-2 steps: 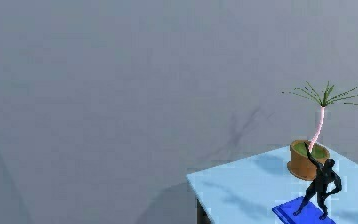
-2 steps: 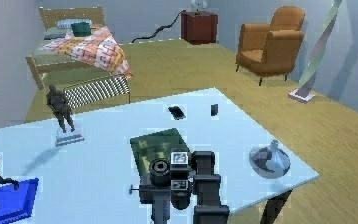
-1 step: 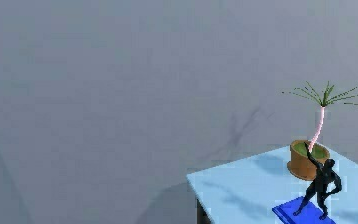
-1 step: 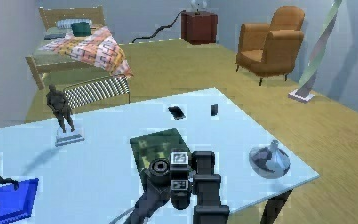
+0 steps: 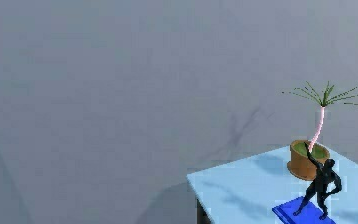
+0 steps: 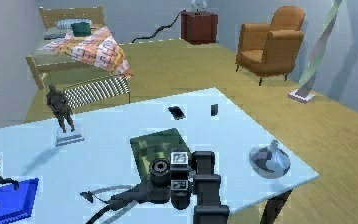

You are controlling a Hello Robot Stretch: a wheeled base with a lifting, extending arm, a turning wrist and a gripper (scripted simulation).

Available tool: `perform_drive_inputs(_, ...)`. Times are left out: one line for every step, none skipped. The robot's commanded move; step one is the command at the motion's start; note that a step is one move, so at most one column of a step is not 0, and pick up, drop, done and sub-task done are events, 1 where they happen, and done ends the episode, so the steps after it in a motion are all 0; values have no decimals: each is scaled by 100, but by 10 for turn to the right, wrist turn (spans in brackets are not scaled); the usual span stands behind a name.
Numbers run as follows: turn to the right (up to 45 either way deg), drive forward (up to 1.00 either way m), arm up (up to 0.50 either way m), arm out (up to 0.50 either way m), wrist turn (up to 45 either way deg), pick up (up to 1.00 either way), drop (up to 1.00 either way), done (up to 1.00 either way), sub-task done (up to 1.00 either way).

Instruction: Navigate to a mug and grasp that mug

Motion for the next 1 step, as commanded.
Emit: perform_drive_inputs(0,0,0,0,450,0,0,0,0)
